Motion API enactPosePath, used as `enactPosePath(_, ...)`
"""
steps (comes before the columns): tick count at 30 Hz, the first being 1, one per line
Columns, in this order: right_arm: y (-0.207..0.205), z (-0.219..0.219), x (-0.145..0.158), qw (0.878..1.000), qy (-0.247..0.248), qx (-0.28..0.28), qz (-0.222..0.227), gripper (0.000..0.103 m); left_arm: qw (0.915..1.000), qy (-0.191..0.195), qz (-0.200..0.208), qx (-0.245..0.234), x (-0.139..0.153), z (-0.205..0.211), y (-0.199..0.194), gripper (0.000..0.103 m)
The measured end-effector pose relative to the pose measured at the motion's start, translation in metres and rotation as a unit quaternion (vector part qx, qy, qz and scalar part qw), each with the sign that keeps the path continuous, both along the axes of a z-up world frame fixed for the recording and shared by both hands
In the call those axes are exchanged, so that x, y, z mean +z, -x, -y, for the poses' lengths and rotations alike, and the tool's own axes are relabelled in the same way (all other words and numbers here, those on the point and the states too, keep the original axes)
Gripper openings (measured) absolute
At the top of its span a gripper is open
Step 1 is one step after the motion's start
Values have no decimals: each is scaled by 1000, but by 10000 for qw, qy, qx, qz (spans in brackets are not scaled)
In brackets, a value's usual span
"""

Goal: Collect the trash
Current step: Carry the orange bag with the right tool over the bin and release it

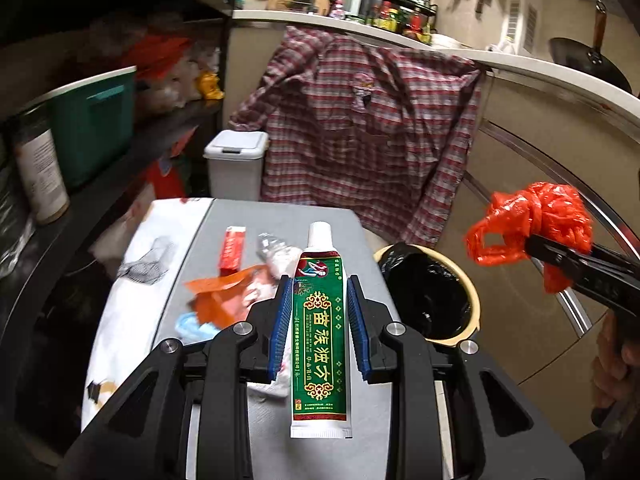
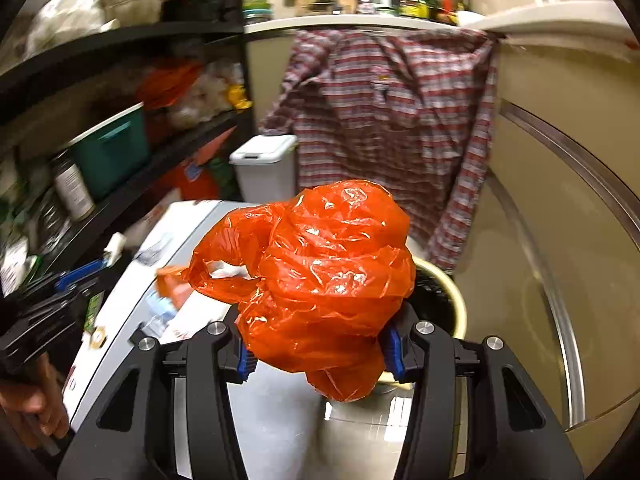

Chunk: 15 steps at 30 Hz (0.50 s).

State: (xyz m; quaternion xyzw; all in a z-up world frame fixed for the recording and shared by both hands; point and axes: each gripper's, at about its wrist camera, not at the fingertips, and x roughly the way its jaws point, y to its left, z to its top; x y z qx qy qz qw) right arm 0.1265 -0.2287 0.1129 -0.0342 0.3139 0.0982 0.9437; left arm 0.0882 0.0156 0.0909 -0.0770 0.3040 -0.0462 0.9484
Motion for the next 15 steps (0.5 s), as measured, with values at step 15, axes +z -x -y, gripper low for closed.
enactPosePath(15,-53,68,-36,9964,-436,-712,132,49,9983,-63,-11,-573,-11,78,-75,27)
